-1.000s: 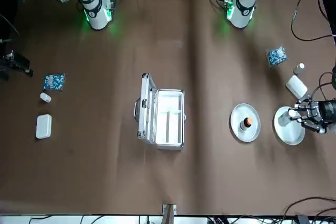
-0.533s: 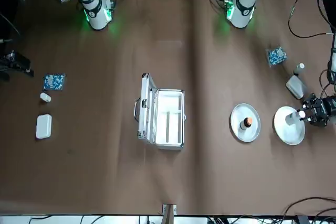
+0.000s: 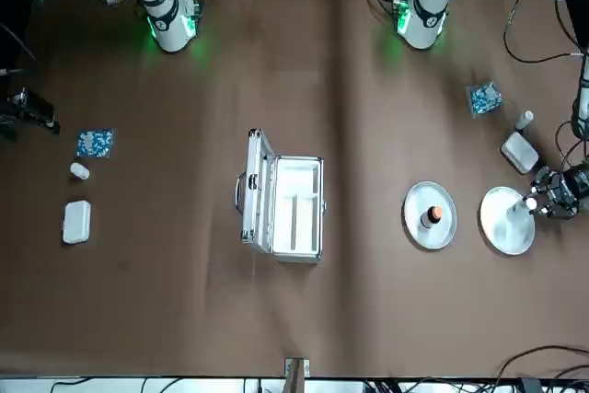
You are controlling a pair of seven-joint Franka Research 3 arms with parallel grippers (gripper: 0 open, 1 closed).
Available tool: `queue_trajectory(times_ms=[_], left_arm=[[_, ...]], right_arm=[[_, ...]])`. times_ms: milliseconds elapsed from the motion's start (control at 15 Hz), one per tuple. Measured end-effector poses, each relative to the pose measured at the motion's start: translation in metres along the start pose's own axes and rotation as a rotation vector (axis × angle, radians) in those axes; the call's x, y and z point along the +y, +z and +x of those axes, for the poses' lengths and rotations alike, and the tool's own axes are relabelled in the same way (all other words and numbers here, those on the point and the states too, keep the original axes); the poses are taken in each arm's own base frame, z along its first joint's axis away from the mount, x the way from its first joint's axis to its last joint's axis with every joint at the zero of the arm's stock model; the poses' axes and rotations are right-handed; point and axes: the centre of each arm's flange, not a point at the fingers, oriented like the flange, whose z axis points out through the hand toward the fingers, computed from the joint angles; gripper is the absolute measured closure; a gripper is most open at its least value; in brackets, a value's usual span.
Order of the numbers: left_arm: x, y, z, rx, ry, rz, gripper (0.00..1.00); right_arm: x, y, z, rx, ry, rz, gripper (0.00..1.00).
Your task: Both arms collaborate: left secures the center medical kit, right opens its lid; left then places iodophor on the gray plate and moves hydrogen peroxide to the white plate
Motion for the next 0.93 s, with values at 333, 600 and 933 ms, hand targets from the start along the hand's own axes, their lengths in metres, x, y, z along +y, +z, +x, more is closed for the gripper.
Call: queue_trajectory(times_ms=[333, 600, 933], left_arm=[[-0.004, 0.000, 0.017, 0.018, 0.044, -0.015, 0.68], [-0.010, -0.001, 0.032, 0.019, 0.020, -0.018, 0.68], [-0.014, -0.002, 0.040, 0.019, -0.017, -0.019, 0.68]], right_arm=[[-0.001, 0.001, 0.000, -0.004, -0.001, 0.001, 0.01], [-0.005, 0.002, 0.000, -0.007, -0.008, 0.002, 0.01], [-0.006, 0.003, 0.001, -0.010, -0.010, 0.002, 0.01]])
